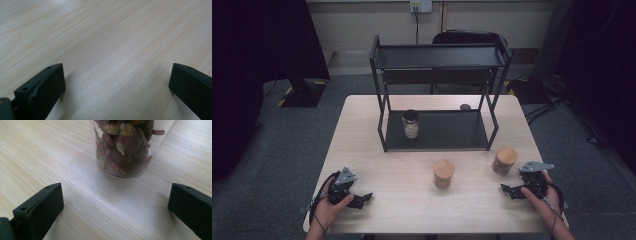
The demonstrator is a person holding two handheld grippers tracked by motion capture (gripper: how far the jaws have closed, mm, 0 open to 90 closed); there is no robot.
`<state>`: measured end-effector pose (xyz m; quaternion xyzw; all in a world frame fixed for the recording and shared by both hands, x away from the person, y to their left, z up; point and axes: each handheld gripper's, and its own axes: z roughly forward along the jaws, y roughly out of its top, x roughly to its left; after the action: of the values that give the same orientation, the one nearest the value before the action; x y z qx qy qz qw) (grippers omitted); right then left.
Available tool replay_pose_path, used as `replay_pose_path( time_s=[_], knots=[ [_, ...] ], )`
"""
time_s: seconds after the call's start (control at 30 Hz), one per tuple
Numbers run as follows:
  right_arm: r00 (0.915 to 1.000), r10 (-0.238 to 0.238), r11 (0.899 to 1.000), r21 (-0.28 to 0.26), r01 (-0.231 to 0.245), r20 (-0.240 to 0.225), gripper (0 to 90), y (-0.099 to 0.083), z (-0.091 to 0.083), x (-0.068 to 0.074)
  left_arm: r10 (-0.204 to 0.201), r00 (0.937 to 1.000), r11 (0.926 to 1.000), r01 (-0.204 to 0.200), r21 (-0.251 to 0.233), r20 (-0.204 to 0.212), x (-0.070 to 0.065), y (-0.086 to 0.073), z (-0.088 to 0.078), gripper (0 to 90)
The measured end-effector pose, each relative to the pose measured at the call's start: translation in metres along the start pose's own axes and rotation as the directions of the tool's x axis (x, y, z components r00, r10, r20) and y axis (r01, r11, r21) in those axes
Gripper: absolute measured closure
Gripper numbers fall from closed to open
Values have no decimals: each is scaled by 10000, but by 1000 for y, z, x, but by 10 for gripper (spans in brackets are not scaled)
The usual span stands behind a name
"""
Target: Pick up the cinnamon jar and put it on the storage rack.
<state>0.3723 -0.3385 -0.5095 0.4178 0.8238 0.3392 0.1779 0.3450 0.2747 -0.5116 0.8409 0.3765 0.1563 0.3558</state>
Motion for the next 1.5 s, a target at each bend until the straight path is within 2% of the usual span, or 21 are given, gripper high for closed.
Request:
replay_pose_path(
  time_s=[0.4,0.83,1.17,1.5],
  knots=[
    [10000,15,10000,92,-14,-59,3,-2,-4,-2,2,10000,10000,-2,0,-1,0,0,0,1],
    [9991,-72,9999,76,75,-423,11,5,-14,3,4,10000,10000,-4,1,-5,0,0,0,1],
    [9961,-447,9986,251,468,-758,10,8,-13,20,2,10000,10000,-2,-2,-7,0,0,0,1],
    [9898,-912,9957,85,927,-1095,11,20,-11,37,1,10000,10000,-1,-1,-7,0,0,0,1]
  ],
)
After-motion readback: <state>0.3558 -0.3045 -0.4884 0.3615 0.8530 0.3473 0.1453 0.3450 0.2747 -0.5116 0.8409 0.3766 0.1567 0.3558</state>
